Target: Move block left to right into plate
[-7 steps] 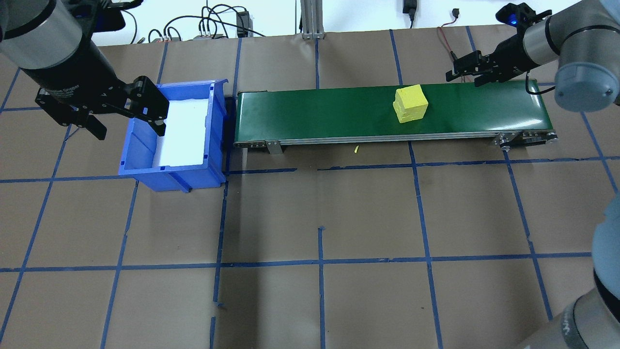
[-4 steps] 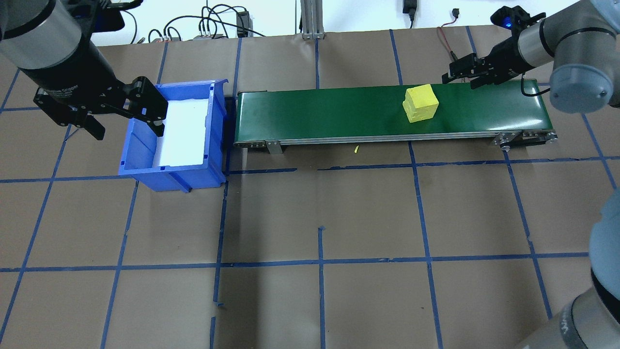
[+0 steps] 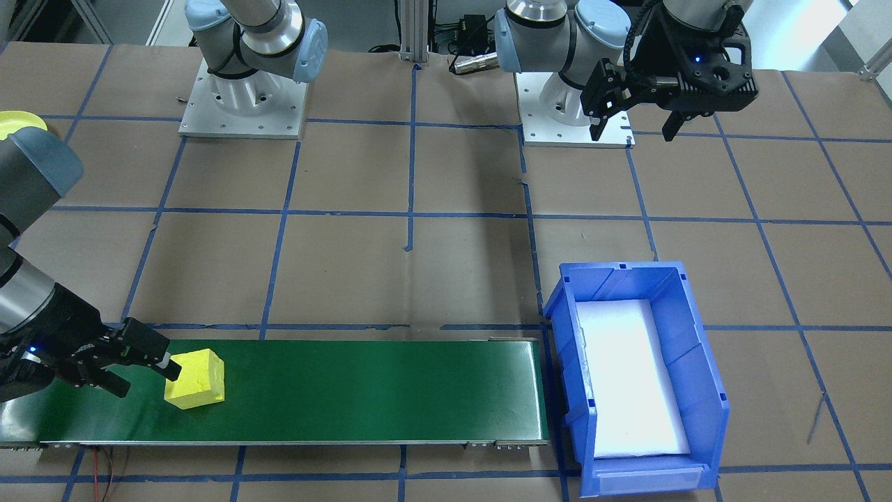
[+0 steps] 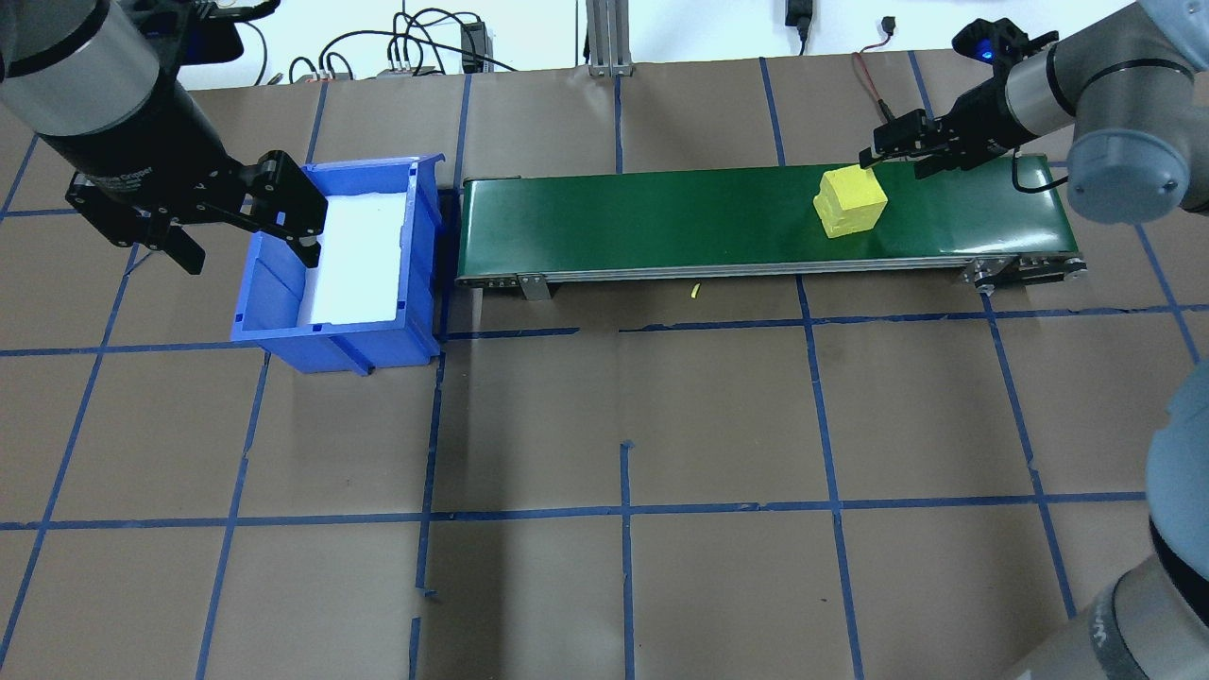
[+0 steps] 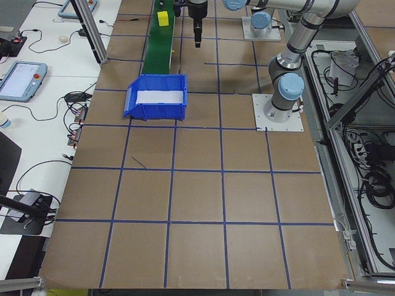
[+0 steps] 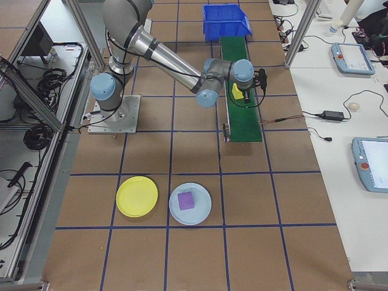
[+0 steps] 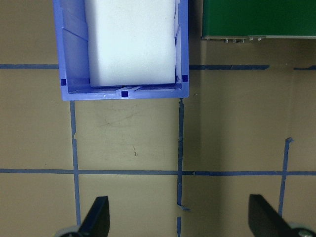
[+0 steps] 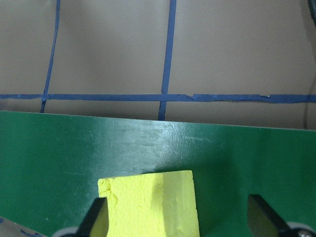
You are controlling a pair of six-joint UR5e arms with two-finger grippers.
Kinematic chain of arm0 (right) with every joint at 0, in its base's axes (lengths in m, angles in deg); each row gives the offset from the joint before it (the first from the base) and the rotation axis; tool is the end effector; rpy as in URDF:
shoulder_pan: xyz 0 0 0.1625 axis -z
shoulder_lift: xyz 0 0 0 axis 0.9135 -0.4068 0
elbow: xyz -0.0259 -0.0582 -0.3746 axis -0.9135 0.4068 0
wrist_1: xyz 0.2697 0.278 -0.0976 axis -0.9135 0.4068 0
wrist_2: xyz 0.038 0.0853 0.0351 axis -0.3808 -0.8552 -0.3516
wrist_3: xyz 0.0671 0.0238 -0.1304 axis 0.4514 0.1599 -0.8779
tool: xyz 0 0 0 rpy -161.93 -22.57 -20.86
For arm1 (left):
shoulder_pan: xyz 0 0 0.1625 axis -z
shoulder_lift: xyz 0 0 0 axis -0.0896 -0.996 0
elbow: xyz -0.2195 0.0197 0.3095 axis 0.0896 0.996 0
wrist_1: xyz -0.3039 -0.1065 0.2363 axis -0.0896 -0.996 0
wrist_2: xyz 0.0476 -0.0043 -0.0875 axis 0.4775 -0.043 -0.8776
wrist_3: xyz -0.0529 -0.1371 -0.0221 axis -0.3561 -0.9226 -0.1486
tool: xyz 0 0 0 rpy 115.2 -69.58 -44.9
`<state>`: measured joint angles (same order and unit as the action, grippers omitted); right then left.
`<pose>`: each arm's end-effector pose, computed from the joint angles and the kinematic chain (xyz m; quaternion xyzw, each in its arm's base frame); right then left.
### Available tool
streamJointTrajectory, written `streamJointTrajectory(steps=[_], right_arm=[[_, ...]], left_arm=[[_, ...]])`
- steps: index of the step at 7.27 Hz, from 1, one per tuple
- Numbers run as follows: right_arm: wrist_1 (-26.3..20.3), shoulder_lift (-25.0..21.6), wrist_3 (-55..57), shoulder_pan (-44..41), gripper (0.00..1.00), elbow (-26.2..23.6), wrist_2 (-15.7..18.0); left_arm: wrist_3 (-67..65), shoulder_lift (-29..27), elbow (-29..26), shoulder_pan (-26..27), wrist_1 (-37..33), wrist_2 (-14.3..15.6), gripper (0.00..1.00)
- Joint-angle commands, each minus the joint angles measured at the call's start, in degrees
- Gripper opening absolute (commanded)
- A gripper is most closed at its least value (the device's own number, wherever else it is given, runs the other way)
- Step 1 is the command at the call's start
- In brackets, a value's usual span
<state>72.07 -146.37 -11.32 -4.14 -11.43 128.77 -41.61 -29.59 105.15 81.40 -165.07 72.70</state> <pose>-0.0047 -0.6297 0.2057 -0.0314 0.9619 -0.1452 0.2294 -0.1051 -0.4392 0.4318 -0.0098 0.9999 0.0104 0.0060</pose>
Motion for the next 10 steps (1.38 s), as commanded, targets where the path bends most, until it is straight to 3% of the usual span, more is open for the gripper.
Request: streamJointTrajectory(steps=[1,4,5,6,7,9,10], right_arm=[[-0.2,0.3,-0.1,0.1,1.0,-0.8,0.7],[-0.1,0.3,-0.1,0.0,1.0,-2.1,0.7],[0.3,0.8,-0.1,0.1,0.94,-2.2,3.4],[0.4,1.8,-0.2,0.1,0.55,-2.2,9.7],[0.3,1.2,-0.3,0.1,0.34,-1.7,13.3],[-2.4,-2.9,-2.8,0.2,0.32,0.9,19.7],[-3.5,-5.3,-9.2,0.7,0.32,0.6,23.1]], left_arm=[[0.1,0.2,0.0,-0.1,-0.1,0.0,1.0],[2.6,0.2,-0.4,-0.5,0.0,1.0,1.0],[2.4,0.2,-0.2,-0.1,0.0,0.9,1.0],[2.4,0.3,-0.2,-0.1,0.0,0.8,1.0],[2.3,0.3,-0.2,-0.4,0.1,0.5,1.0],[2.3,0.3,-0.2,-0.1,0.0,0.8,1.0],[2.3,0.5,-0.4,-0.5,-0.6,0.8,1.0]])
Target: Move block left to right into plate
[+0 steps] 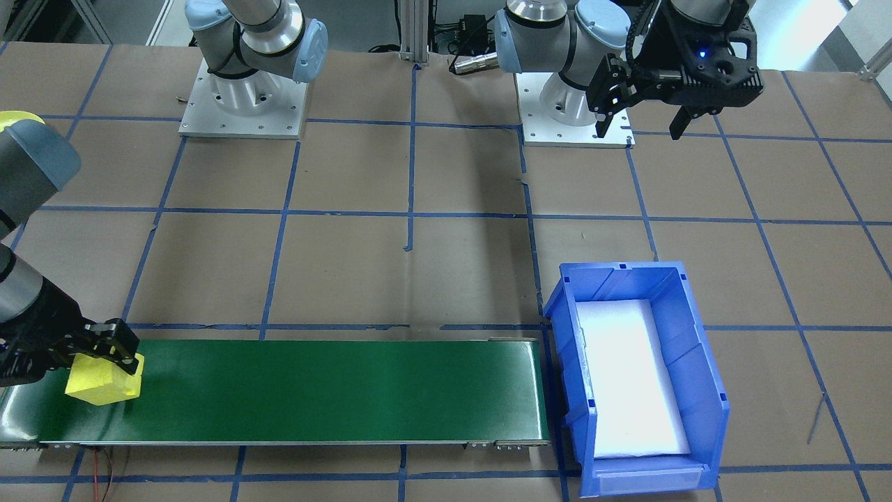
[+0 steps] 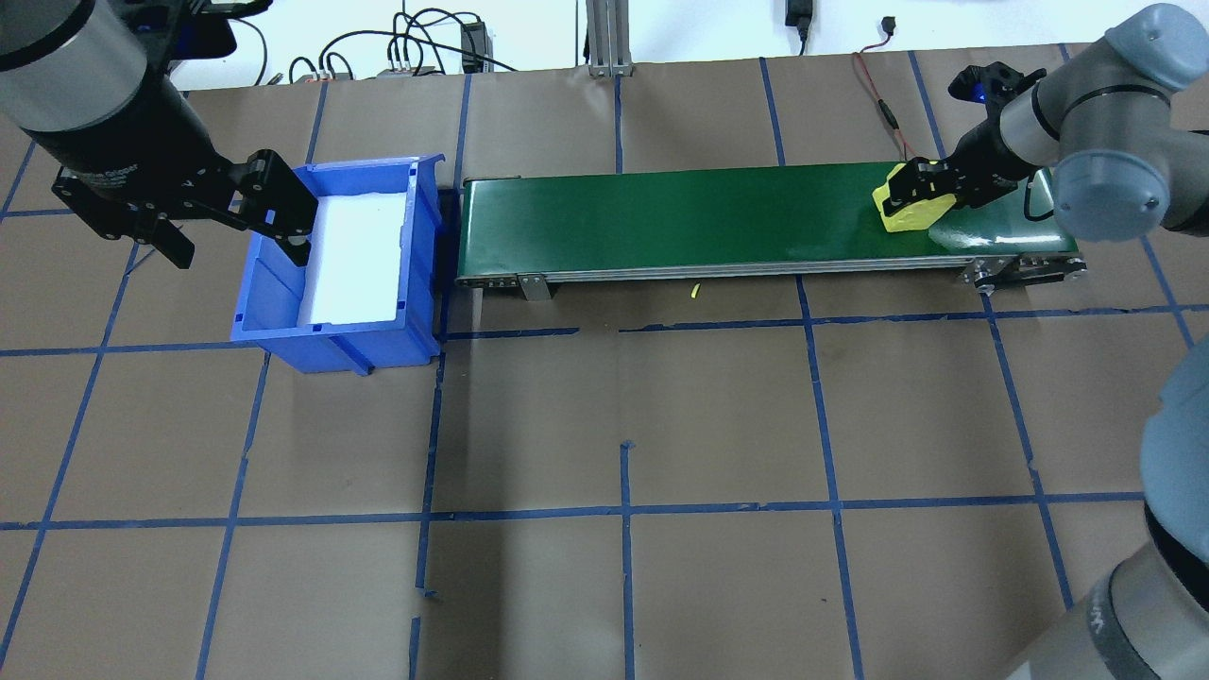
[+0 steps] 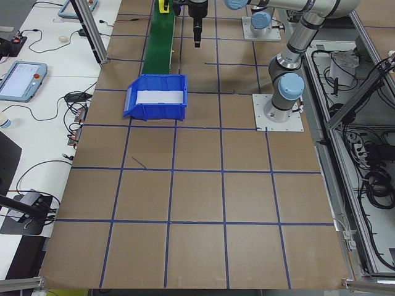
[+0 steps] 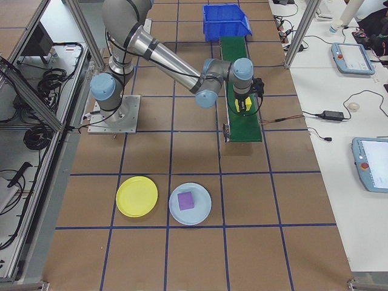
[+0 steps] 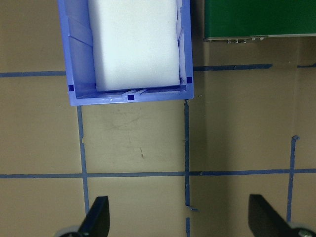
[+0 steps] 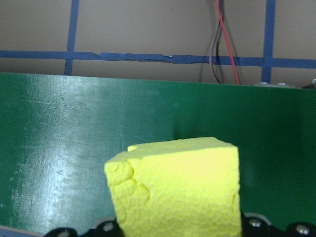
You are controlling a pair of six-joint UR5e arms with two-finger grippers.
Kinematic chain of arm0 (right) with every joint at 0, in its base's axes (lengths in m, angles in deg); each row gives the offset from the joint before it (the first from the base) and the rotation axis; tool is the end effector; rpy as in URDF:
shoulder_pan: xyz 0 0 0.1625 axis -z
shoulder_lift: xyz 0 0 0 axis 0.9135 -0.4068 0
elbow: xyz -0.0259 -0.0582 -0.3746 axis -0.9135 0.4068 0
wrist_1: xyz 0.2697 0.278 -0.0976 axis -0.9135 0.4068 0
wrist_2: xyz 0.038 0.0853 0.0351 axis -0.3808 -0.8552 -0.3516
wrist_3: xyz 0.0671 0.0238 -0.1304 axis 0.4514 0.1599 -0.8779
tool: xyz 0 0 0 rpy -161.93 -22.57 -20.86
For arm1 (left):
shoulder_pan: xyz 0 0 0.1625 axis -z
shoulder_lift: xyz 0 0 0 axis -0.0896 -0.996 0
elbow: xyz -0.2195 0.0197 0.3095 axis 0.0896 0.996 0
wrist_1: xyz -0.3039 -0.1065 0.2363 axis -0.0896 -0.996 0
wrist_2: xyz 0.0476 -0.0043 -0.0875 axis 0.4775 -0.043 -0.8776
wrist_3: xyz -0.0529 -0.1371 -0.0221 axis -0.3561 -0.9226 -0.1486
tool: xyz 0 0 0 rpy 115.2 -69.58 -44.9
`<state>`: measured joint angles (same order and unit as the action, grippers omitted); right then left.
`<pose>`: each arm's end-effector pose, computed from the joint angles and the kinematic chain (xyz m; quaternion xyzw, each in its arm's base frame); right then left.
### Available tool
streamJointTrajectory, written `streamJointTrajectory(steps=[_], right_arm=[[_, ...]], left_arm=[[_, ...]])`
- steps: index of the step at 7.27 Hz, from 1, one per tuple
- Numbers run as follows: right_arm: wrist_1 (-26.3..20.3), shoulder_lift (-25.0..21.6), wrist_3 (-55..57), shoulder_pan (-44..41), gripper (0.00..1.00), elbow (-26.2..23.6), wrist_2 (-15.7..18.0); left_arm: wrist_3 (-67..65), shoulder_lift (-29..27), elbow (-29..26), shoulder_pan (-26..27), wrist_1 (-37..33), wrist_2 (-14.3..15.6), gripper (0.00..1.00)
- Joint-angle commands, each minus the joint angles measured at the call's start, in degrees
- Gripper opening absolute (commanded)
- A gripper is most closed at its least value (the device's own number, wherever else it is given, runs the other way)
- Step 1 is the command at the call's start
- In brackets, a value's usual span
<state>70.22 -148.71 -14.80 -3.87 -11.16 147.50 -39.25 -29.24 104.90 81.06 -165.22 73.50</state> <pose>-0.0490 -0.6121 0.2106 -0.0514 0.9911 -0.0984 0.0736 -0.1005 -0.4381 0.4362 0.0078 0.9999 0.0072 0.0131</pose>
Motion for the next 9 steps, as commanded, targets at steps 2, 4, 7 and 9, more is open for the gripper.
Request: streamJointTrajectory(steps=[2,4,7,9], right_arm=[[-5.1,-8.6,-17.5,9.1,0.33,-2.1,11.9],[-8.1,-10.7,-34.5,26.2,0.39,-6.3,11.3],[-7.2,-10.3,-47.2,43.7,0.33,-13.3,10.9],[-5.5,-10.4,-52.8,54.7,0.29,-17.1,10.9]], left_arm=[[-0.1,0.2,-0.2,-0.2,-0.7,0.1,1.0],[-0.1,0.2,0.1,0.0,-1.3,-0.3,1.0],[0.0,0.5,0.2,-0.2,-1.4,0.0,1.0],[0.0,0.5,0.2,-0.2,-1.3,-0.3,1.0]])
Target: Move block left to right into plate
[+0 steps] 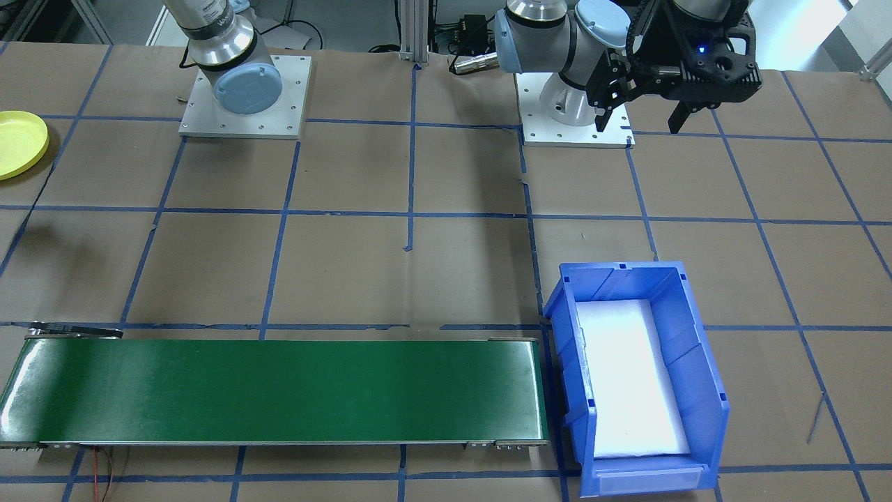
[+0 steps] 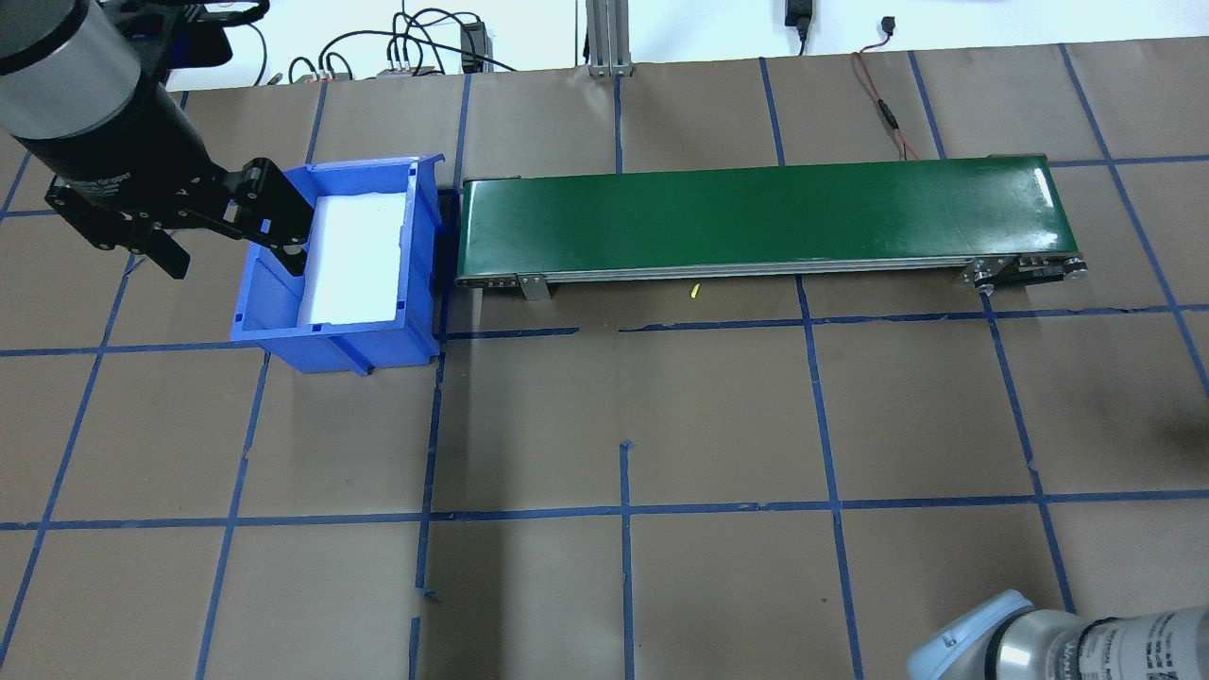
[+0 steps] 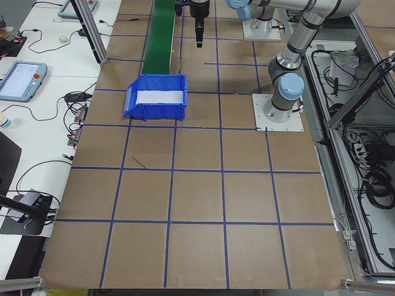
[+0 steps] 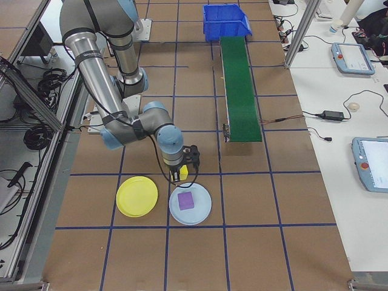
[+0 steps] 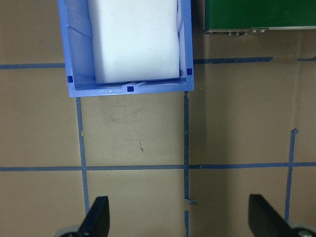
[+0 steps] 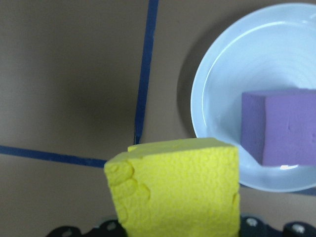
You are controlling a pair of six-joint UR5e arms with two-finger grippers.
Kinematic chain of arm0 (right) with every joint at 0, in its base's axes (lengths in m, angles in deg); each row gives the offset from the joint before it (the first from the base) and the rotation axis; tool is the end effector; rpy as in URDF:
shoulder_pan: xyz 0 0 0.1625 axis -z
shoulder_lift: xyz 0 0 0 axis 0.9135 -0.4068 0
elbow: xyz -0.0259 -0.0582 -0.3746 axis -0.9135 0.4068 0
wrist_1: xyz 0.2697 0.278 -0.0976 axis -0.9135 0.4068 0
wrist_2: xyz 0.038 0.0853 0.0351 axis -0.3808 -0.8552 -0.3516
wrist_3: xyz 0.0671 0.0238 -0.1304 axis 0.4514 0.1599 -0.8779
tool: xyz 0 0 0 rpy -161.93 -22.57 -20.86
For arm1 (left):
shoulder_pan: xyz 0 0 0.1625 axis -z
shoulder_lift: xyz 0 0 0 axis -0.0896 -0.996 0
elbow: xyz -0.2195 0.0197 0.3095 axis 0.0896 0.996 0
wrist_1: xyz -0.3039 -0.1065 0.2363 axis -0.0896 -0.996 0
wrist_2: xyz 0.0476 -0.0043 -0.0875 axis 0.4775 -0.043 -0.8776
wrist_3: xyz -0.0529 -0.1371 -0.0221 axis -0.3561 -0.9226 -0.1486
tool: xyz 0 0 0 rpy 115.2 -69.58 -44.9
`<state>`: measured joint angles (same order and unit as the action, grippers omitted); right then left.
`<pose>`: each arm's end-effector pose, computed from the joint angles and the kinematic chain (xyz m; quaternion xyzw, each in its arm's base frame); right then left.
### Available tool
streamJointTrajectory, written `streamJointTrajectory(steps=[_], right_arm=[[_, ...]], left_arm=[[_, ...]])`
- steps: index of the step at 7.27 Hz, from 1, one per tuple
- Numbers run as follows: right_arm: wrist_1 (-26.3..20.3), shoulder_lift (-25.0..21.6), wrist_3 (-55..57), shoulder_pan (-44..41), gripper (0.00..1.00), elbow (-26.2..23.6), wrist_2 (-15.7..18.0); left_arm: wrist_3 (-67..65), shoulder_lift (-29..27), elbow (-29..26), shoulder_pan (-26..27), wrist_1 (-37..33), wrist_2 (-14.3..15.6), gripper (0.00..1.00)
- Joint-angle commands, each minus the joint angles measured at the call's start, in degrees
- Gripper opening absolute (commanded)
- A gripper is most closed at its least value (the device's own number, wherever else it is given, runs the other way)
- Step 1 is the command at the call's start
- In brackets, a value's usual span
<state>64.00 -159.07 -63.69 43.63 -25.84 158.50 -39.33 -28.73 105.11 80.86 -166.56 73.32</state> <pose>-0.3971 -0.3108 0.1829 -0.0569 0.9979 -0.0001 0.0310 -0.0999 -0.4322 0.4360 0.0055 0.9998 0.0161 0.0108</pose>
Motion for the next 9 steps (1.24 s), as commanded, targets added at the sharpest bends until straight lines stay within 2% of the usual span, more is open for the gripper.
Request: streamJointTrajectory(steps=[1,3,4,5,6,7,9], right_arm=[[0.9,0.3,-5.7,11.8,0.27,-3.0,-1.0],[0.9,1.0,-7.1,15.0,0.27,-3.4,-0.4],[0.7,2.0,-7.0,16.3,0.3,-3.5,0.0],[0.8,3.7,-9.1,16.8,0.73,-3.1,-1.2],[1.2,4.1,-10.3,16.8,0.97,-2.9,-1.3],[1.4,3.7,-10.3,16.8,1.0,-2.5,-1.1],[0.3,3.0,-8.7,16.4,1.0,-2.0,-1.2]], left_arm=[[0.1,0.0,0.1,0.0,0.1,-0.2,1.0],[0.0,0.0,0.0,-0.1,0.0,0.0,1.0],[-0.2,-0.1,0.1,0.2,0.3,-0.6,1.0],[-0.2,-0.2,0.2,0.1,0.3,-0.6,1.0],[-0.2,-0.2,0.2,0.1,0.3,-0.7,1.0],[-0.3,-0.3,0.2,0.2,0.3,-0.7,1.0],[-0.1,-0.4,0.2,0.1,0.4,-0.6,1.0]])
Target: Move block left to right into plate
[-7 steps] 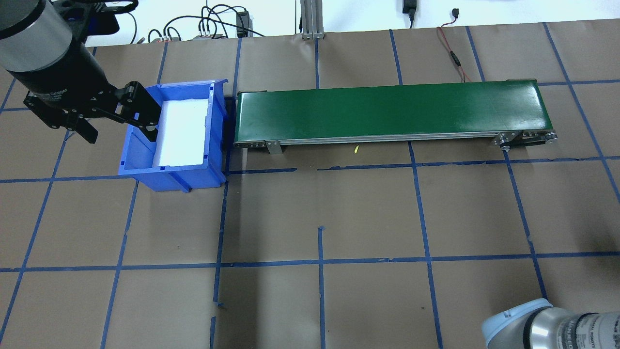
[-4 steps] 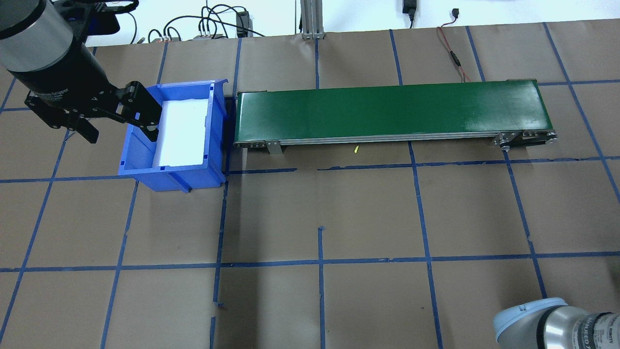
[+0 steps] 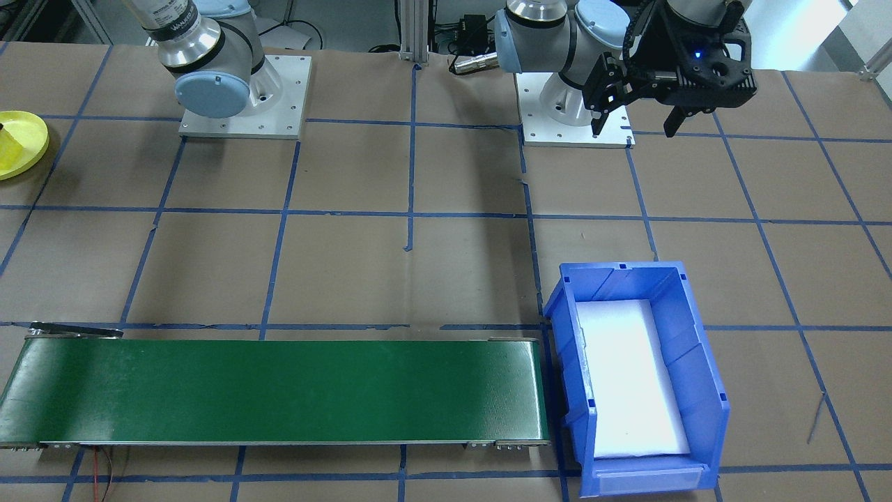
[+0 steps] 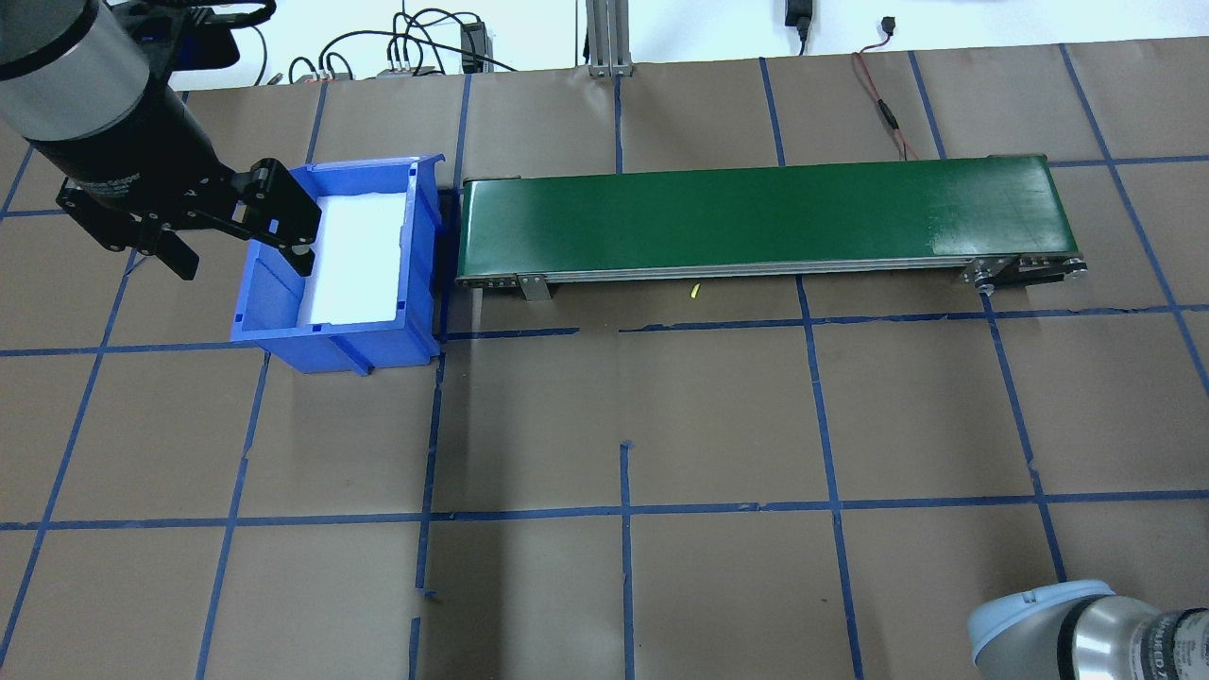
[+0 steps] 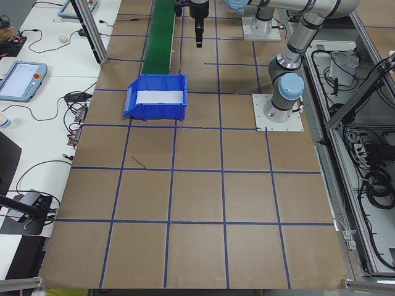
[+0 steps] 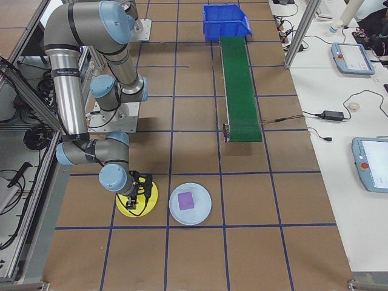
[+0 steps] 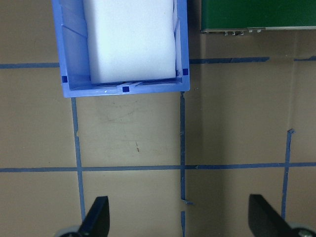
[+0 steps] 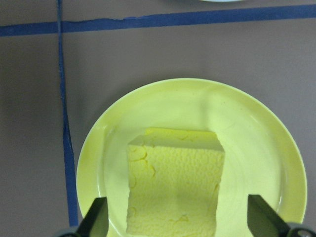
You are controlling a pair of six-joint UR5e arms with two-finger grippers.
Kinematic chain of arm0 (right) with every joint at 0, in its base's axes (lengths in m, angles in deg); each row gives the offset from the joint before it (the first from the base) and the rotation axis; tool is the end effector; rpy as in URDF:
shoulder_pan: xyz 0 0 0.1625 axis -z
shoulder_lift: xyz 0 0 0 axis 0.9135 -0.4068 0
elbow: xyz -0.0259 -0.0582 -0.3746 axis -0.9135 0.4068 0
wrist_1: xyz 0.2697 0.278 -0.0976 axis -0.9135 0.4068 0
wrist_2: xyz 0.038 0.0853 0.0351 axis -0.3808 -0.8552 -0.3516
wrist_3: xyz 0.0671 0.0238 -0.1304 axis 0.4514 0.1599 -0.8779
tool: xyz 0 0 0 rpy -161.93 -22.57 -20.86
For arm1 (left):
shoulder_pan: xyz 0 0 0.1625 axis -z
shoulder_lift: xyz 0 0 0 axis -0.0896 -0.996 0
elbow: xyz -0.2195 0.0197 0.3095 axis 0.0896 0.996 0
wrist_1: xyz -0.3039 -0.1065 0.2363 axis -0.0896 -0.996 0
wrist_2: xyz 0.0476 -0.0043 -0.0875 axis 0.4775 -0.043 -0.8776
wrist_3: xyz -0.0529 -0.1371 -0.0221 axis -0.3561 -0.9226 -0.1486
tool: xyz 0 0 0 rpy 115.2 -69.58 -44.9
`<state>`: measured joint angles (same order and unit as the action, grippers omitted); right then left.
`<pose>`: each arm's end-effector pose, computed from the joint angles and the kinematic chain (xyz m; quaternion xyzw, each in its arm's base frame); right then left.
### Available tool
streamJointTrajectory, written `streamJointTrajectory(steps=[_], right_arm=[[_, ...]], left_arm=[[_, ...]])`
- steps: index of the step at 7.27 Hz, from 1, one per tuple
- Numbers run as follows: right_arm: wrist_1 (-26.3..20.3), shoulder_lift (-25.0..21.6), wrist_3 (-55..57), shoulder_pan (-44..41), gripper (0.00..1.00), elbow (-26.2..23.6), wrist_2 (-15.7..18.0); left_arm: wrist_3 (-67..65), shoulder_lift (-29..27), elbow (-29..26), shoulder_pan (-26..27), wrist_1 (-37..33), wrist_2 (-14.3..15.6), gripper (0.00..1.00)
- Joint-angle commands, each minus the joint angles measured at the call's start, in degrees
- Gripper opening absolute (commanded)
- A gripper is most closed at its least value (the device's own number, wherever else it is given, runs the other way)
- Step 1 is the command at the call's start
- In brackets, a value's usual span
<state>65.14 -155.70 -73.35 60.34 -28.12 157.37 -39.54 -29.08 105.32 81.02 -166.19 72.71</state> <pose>-0.4578 -0.1853 0.1407 0.0057 0.9974 -0.0129 0.0703 -0.1025 -0.4342 0.4323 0.0050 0.9998 0.0173 0.0054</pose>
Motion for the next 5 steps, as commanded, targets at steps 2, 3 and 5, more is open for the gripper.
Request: streamJointTrajectory(steps=[2,3,5], right_arm=[[-1.1,-4.6,5.3,-11.5,1.0,1.2,-2.3],[-2.2,-6.7,11.0,-20.6,0.99,2.8,-2.4],[-8.5,-7.1,24.0,-35.0,0.97,7.6,-2.5]], left_arm=[[0.1,0.0,0.0,-0.1,0.1,0.0,1.0],[0.1,-0.1,0.0,-0.1,0.1,0.0,1.0],[0.1,0.0,-0.3,-0.3,0.0,0.0,1.0]])
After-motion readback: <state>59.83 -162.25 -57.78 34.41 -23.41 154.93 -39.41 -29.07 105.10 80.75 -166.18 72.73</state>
